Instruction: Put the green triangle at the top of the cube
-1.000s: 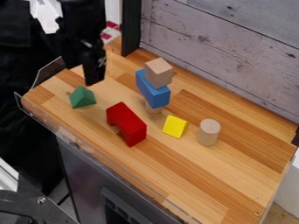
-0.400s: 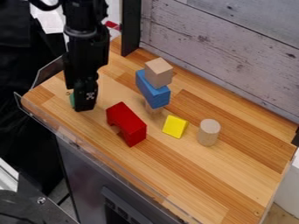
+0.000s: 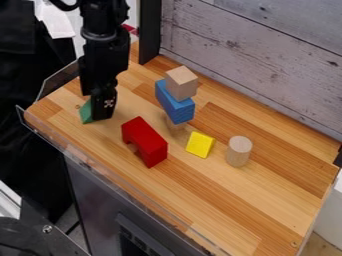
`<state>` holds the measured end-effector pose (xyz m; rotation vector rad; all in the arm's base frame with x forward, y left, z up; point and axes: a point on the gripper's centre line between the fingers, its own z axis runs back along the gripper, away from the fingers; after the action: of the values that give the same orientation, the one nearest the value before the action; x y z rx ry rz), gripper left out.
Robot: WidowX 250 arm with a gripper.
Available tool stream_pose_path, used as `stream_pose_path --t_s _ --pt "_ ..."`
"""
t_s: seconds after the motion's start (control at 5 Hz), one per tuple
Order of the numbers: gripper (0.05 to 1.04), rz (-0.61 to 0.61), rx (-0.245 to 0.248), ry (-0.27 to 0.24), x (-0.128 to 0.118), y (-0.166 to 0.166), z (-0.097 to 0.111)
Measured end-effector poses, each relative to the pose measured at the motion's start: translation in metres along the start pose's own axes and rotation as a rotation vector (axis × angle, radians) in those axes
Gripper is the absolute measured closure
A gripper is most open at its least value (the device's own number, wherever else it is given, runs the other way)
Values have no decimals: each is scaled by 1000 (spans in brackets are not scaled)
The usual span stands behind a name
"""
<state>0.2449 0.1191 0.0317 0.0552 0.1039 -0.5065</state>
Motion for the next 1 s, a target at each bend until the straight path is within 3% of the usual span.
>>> stream_pose_path --t_s 0.4,1.0 --pt "85 72 1 20 6 18 -5" --pt "84 108 -35 151 -11 18 -23"
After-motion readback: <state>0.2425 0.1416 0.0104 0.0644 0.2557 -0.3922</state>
